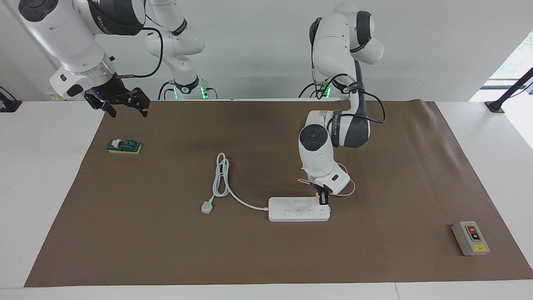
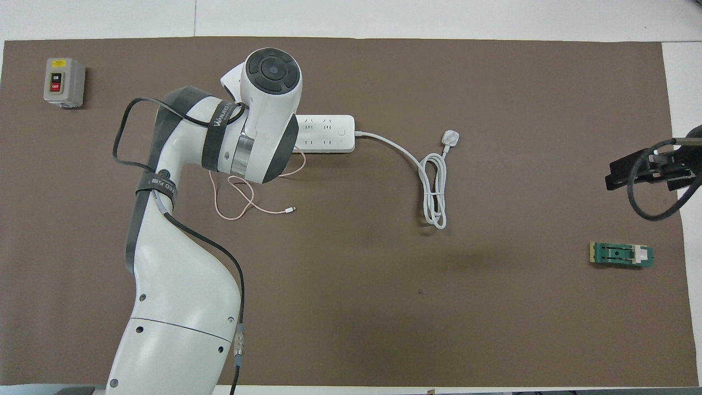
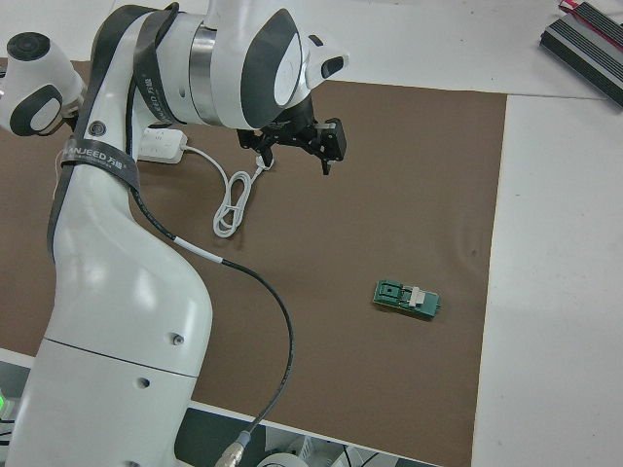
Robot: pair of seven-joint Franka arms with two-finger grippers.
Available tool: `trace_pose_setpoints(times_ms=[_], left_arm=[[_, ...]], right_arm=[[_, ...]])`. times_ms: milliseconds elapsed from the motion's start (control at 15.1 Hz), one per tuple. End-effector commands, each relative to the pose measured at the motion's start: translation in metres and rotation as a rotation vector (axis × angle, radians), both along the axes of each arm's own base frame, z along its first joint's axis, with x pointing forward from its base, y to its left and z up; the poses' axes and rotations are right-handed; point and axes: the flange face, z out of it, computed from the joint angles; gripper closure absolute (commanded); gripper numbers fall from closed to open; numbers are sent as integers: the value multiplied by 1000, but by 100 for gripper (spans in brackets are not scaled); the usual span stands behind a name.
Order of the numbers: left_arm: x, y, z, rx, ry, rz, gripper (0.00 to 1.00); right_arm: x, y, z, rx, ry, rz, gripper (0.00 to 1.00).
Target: Plug charger into power strip
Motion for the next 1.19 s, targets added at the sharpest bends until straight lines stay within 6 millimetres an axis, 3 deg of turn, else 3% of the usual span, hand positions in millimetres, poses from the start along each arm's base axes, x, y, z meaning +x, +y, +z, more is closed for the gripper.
trace_pose_setpoints(times_ms=[0,66,265,530,796,928,1127], left_arm=[[-3,-11,-1,-35,12,-66,20],[-2,-5,11,-46,14,-78,0],[1,24,46,-107,79,-113,0],[5,72,117,-162,68,-205,0],[11,144,168,-165,89,-436,0],[9,191,207,-152,75,-636,0],[6,260,235,-119,93,-824,0]], right_arm=[[-3,-1,1,6,8,2,0],[-3,-1,1,6,8,2,0],[-3,-1,1,6,8,3,0],[-3,-1,1,6,8,3,0],[-3,-1,1,7,9,2,0],[-3,-1,1,7,9,3,0],[-3,-1,1,7,9,3,0]])
